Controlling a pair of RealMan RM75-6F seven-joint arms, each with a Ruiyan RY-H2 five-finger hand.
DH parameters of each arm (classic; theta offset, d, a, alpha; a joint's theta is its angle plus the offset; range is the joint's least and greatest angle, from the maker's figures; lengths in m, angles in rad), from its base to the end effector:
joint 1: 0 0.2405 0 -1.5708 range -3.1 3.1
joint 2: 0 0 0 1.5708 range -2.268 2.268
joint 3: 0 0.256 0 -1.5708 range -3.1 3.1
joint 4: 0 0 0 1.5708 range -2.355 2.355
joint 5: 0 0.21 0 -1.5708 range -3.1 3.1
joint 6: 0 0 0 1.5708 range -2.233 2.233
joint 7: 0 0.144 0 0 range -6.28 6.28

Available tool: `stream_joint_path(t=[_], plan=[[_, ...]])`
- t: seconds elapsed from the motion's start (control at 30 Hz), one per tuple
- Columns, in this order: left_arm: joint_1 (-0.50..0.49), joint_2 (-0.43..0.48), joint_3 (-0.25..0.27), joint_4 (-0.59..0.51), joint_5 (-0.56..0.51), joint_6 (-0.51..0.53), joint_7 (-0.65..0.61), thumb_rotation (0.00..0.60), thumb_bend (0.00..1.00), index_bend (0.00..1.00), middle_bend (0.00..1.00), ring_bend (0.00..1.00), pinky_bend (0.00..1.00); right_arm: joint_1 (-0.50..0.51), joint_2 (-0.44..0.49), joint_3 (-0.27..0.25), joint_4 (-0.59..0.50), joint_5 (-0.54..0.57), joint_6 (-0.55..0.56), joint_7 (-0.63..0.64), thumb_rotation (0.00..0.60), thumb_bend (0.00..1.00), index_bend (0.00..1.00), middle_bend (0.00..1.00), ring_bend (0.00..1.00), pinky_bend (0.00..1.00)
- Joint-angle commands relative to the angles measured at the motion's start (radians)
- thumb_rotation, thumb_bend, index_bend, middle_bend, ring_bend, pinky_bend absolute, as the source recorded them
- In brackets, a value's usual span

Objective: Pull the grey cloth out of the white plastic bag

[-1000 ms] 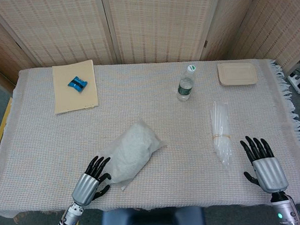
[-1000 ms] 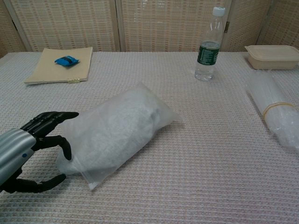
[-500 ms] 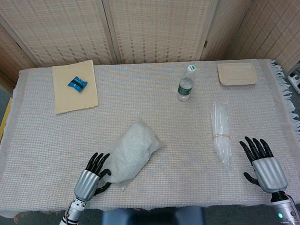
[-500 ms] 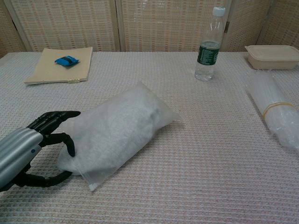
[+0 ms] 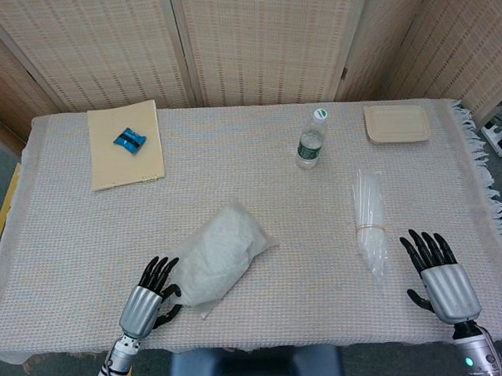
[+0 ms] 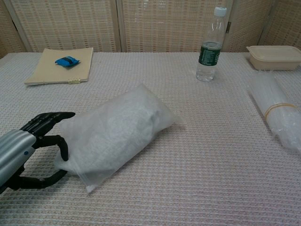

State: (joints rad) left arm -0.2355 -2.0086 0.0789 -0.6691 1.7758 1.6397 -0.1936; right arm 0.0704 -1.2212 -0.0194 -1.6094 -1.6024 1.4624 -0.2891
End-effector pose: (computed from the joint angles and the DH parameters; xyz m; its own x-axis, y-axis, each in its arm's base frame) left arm -0.2527 0.1929 -0.0697 0.2581 -0.0275 0.9657 0.8478 -0.4728 -0.2400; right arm -0.2957 -0.1599 0.1095 0.5719 -0.0733 0.8171 -0.8182 -0.1237 0.5615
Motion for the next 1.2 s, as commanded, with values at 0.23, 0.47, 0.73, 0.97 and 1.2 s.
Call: stream_joint_path(t=[0.23, 0.47, 0.73, 0.97, 1.2], plan=[[-0.005, -0.001, 0.002, 0.011, -0.008, 0.015, -0.019, 0.600, 0.43, 0.66, 0.12, 0.00, 0.01, 0.000, -0.003, -0.002, 0.001, -0.004, -0.003, -0.008, 0.600, 0.12, 0.00, 0.00, 0.00, 0.00], [-0.007, 0.001, 0.005, 0.007, -0.005, 0.040, -0.019, 0.600, 0.51, 0.70, 0.13, 0.00, 0.01, -0.001, -0.008, -0.008, 0.004, -0.015, -0.002, -0.015, 0.600, 0.12, 0.00, 0.00, 0.00, 0.00], [-0.008, 0.044, 0.028, -0.041, 0.016, 0.070, -0.007, 0.600, 0.55, 0.72, 0.13, 0.00, 0.01, 0.010, -0.032, -0.011, 0.015, -0.024, -0.021, -0.031, 0.600, 0.12, 0.00, 0.00, 0.00, 0.00], [-0.003, 0.105, 0.047, -0.112, 0.030, 0.083, 0.018, 0.600, 0.56, 0.73, 0.13, 0.00, 0.01, 0.073, -0.078, 0.023, 0.034, -0.040, -0.073, -0.011, 0.600, 0.14, 0.00, 0.00, 0.00, 0.00], [-0.004, 0.125, 0.046, -0.140, 0.024, 0.066, 0.027, 0.600, 0.56, 0.73, 0.13, 0.00, 0.01, 0.203, -0.199, 0.097, 0.075, 0.024, -0.228, 0.013, 0.600, 0.23, 0.12, 0.00, 0.00, 0.00]])
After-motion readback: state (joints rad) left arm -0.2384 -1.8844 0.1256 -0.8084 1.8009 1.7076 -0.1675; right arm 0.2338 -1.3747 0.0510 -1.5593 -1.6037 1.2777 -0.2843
